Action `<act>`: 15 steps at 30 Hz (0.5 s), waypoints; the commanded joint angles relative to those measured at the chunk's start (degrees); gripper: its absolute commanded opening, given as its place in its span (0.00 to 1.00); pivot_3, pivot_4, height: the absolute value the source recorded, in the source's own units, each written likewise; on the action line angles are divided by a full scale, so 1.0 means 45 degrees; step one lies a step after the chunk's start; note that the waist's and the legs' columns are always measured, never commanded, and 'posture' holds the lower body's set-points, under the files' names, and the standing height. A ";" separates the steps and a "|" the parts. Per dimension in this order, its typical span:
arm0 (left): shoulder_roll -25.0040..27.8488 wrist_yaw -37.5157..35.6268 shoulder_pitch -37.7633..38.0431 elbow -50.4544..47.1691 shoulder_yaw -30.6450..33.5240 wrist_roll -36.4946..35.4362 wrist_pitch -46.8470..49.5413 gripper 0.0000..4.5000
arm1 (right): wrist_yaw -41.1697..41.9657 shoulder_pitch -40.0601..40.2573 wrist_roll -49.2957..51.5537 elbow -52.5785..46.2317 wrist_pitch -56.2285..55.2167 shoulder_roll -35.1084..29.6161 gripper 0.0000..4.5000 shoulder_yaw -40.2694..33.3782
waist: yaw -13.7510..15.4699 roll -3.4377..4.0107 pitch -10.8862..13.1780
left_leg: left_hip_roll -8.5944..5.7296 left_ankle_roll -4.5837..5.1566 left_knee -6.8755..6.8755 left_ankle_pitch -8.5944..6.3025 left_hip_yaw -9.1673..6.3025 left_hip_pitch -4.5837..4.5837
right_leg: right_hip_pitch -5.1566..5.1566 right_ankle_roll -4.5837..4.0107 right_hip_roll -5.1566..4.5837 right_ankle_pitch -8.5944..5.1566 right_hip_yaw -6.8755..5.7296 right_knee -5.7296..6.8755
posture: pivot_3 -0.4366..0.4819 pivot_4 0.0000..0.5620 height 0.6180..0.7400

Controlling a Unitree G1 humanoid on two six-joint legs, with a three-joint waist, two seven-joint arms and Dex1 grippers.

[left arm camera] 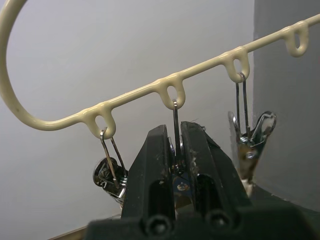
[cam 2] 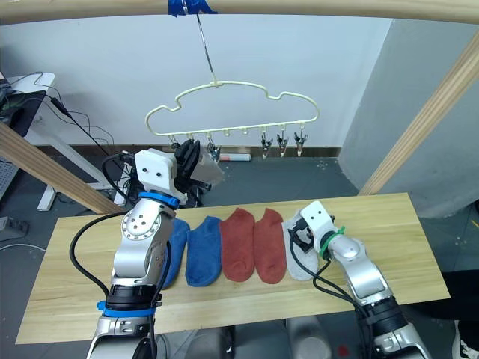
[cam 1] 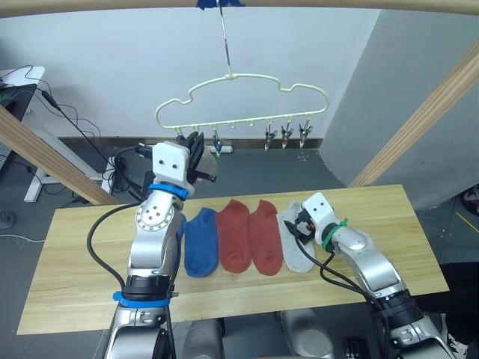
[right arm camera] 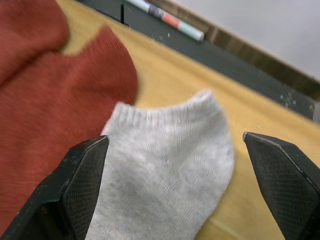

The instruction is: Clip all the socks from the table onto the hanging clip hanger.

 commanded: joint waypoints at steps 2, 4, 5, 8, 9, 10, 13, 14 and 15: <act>0.0163 -0.0230 0.0222 -0.0493 0.0050 -0.0183 0.0210 0.01 | -0.0311 -0.0184 -0.0244 0.1419 -0.0787 0.0256 1.00 -0.0221 | 0.0024 0.0001 -0.0001 | 0.0001 0.0000 -0.0002 0.0000 -0.0004 0.0000 | -0.0001 -0.0001 0.0000 0.0000 -0.0003 0.0003 | 0.24 0.49 1.00; 0.0210 -0.0309 0.0319 -0.0598 0.0093 -0.0303 0.0500 0.01 | -0.0268 -0.0177 -0.0168 0.1680 -0.0704 0.0350 0.92 -0.0316 | 0.0010 0.0001 -0.0005 | 0.0002 0.0000 -0.0001 0.0000 -0.0001 0.0005 | 0.0003 -0.0001 0.0000 0.0001 -0.0001 0.0005 | 0.24 0.49 1.00; 0.0264 -0.0372 0.0370 -0.0628 0.0144 -0.0363 0.0605 0.01 | -0.0171 -0.0147 -0.0104 0.1726 -0.0552 0.0376 0.86 -0.0333 | 0.0011 0.0001 -0.0005 | 0.0002 0.0000 0.0002 0.0000 -0.0001 0.0007 | 0.0006 -0.0001 0.0000 0.0001 0.0000 0.0005 | 0.24 0.48 1.00; 0.0431 -0.0702 0.0474 -0.0757 0.0289 -0.0777 0.0979 0.01 | 0.0052 -0.0020 -0.0138 0.1689 -0.0473 0.0355 0.63 -0.0198 | 0.0033 0.0000 -0.0015 | 0.0002 -0.0003 0.0003 0.0002 -0.0006 0.0019 | 0.0014 0.0000 0.0000 0.0000 -0.0004 0.0016 | 0.25 0.47 1.00; 0.0493 -0.0834 0.0490 -0.0808 0.0318 -0.0944 0.1109 0.01 | 0.0074 0.0026 -0.0151 0.1661 -0.0463 0.0367 0.54 -0.0173 | 0.0033 -0.0002 -0.0017 | 0.0001 -0.0004 0.0003 0.0003 -0.0005 0.0019 | 0.0014 0.0000 0.0000 0.0000 -0.0004 0.0021 | 0.25 0.46 1.00; 0.0553 -0.0971 0.0500 -0.0872 0.0344 -0.1123 0.1244 0.01 | 0.0112 0.0066 -0.0167 0.1637 -0.0462 0.0370 0.46 -0.0134 | 0.0033 -0.0003 -0.0028 | 0.0001 -0.0004 0.0005 0.0003 -0.0005 0.0020 | 0.0014 0.0000 0.0000 0.0000 -0.0003 0.0022 | 0.25 0.46 1.00; 0.0729 -0.1425 0.0457 -0.1064 0.0406 -0.1745 0.1728 0.01 | 0.0227 0.0142 -0.0249 0.1523 -0.0543 0.0352 0.22 0.0023 | 0.0033 -0.0004 -0.0048 | 0.0001 -0.0006 0.0006 0.0004 -0.0005 0.0025 | 0.0016 0.0002 0.0000 -0.0001 -0.0003 0.0029 | 0.25 0.45 1.00; 0.0773 -0.1562 0.0417 -0.1135 0.0430 -0.1962 0.1886 0.01 | 0.0308 0.0152 -0.0338 0.1419 -0.0637 0.0266 0.14 0.0119 | 0.0033 -0.0004 -0.0048 | 0.0001 -0.0006 0.0006 0.0005 -0.0005 0.0026 | 0.0016 0.0002 0.0000 -0.0001 -0.0003 0.0030 | 0.25 0.45 1.00; 0.0788 -0.1677 0.0346 -0.1214 0.0498 -0.2286 0.2173 0.01 | 0.0438 0.0118 -0.0438 0.1256 -0.0720 0.0141 0.05 0.0213 | 0.0030 -0.0004 -0.0049 | 0.0001 -0.0007 0.0007 0.0005 -0.0005 0.0026 | 0.0016 0.0002 0.0000 -0.0001 -0.0003 0.0031 | 0.24 0.44 1.00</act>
